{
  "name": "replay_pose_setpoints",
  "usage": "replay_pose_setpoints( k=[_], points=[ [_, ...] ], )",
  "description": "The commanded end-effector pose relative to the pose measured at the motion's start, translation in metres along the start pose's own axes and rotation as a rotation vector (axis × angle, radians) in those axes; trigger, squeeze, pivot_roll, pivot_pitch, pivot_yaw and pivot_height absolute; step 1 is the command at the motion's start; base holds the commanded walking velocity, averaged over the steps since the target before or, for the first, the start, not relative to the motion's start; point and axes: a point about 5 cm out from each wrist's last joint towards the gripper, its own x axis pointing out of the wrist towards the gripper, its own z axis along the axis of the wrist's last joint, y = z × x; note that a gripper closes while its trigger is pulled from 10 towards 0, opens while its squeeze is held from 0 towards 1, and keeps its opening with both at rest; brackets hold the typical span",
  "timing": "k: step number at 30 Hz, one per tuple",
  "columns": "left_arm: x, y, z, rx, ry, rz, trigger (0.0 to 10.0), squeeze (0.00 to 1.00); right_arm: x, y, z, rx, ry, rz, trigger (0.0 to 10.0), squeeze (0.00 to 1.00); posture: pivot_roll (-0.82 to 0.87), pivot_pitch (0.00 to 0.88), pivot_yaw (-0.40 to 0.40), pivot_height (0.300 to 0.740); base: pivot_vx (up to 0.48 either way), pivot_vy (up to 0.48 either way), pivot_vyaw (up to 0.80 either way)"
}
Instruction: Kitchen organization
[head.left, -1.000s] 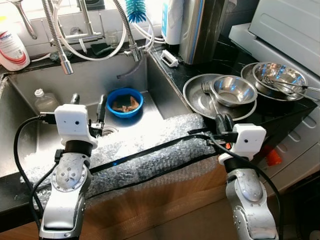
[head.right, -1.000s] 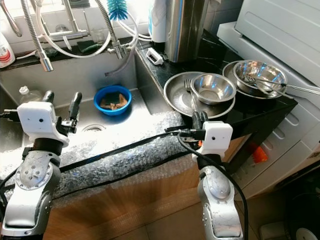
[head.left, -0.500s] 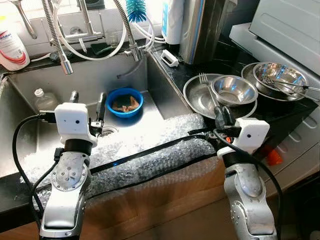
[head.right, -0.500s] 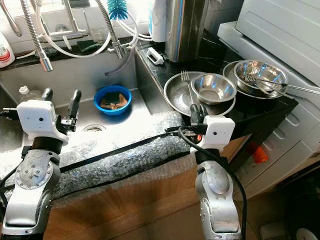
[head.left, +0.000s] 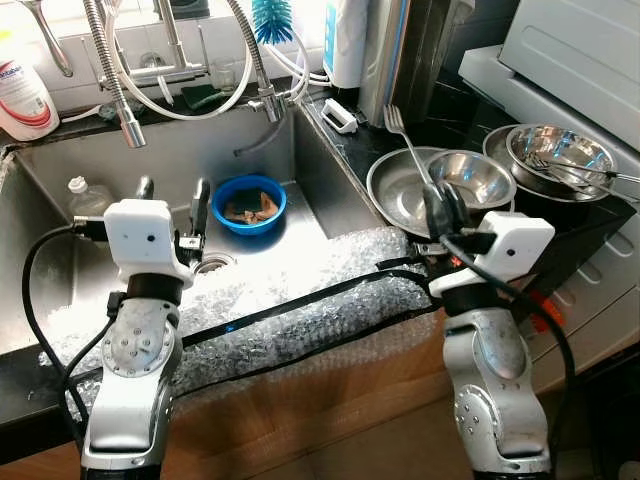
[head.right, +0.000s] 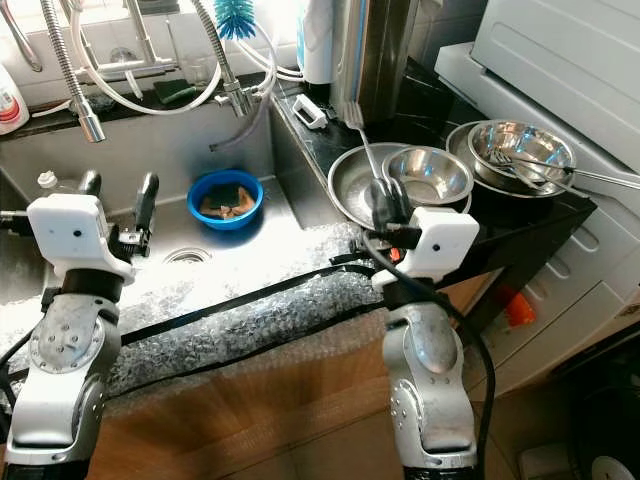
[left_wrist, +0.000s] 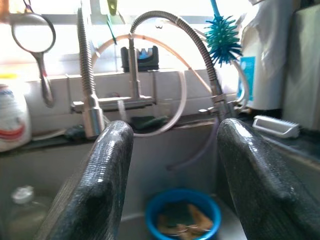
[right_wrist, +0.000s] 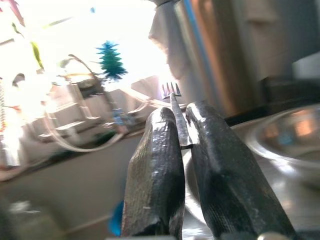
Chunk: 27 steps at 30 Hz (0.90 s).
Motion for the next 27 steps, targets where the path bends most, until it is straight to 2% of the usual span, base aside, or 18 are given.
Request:
replay_pose_setpoints(
  k=[1, 2, 3, 4, 9, 10, 12, 13, 16, 17, 21, 23, 27],
  points=[
    [0.002, 0.002, 0.004, -0.074, 0.006, 0.005, 10.0, 0.0, -0.002, 0.007, 0.003, 0.048, -0.004, 0.043, 10.0, 0.0, 0.0, 0.129, -0.017, 0.74, 0.0, 0.0, 0.0],
    [0.006, 0.001, 0.009, -0.14, 0.001, 0.005, 10.0, 0.0, -0.003, 0.009, 0.003, 0.079, -0.003, 0.057, 10.0, 0.0, 0.0, 0.131, -0.015, 0.74, 0.0, 0.0, 0.0],
    [0.006, 0.001, 0.009, -0.14, 0.001, 0.005, 10.0, 0.0, -0.003, 0.009, 0.003, 0.079, -0.003, 0.057, 10.0, 0.0, 0.0, 0.131, -0.015, 0.74, 0.0, 0.0, 0.0],
    [0.01, 0.0, 0.013, -0.204, -0.007, 0.001, 10.0, 0.0, -0.005, 0.011, 0.003, 0.119, -0.003, 0.072, 10.0, 0.0, 0.0, 0.13, -0.016, 0.74, 0.0, 0.0, 0.0],
    [0.022, -0.008, 0.023, -0.42, 0.01, -0.09, 10.0, 0.0, -0.006, 0.017, 0.008, 0.244, -0.015, 0.138, 10.0, 0.0, 0.0, 0.131, -0.012, 0.74, 0.0, 0.0, 0.0],
    [0.023, -0.01, 0.024, -0.47, 0.016, -0.115, 10.0, 0.0, -0.008, 0.021, 0.008, 0.311, -0.01, 0.183, 10.0, 0.0, 0.0, 0.128, -0.011, 0.74, 0.0, 0.0, 0.0],
    [0.022, -0.012, 0.022, -0.53, 0.031, -0.125, 10.0, 0.0, -0.01, 0.022, 0.008, 0.345, -0.009, 0.199, 10.0, 0.0, 0.0, 0.129, -0.009, 0.74, 0.0, 0.0, 0.0],
    [0.02, -0.015, 0.019, -0.62, 0.062, -0.146, 10.0, 0.0, -0.011, 0.022, 0.008, 0.364, -0.008, 0.199, 10.0, 0.0, 0.0, 0.126, -0.009, 0.74, 0.0, 0.0, 0.0],
    [0.018, -0.021, 0.018, -0.759, 0.111, -0.203, 10.0, 0.0, -0.015, 0.022, 0.007, 0.42, -0.002, 0.219, 10.0, 0.0, 0.0, 0.125, -0.008, 0.74, 0.0, 0.0, 0.0],
    [0.017, -0.022, 0.016, -0.772, 0.126, -0.199, 10.0, 0.0, -0.017, 0.022, 0.005, 0.457, 0.004, 0.236, 10.0, 0.0, 0.0, 0.123, -0.007, 0.74, 0.0, 0.0, 0.0],
    [0.015, -0.025, 0.011, -0.826, 0.146, -0.173, 10.0, 0.0, -0.022, 0.019, -0.001, 0.469, 0.03, 0.236, 10.0, 0.0, 0.0, 0.118, -0.005, 0.74, 0.0, 0.0, 0.0],
    [0.012, -0.033, 0.011, -0.902, 0.167, -0.2, 10.0, 0.0, -0.025, 0.022, -0.003, 0.493, 0.044, 0.262, 10.0, 0.0, 0.0, 0.114, -0.005, 0.74, 0.0, 0.0, 0.0],
    [0.008, -0.042, 0.01, -0.914, 0.215, -0.277, 10.0, 0.0, -0.028, 0.025, -0.005, 0.517, 0.06, 0.298, 10.0, 0.0, 0.0, 0.106, -0.004, 0.74, 0.0, 0.0, 0.0]
  ],
)
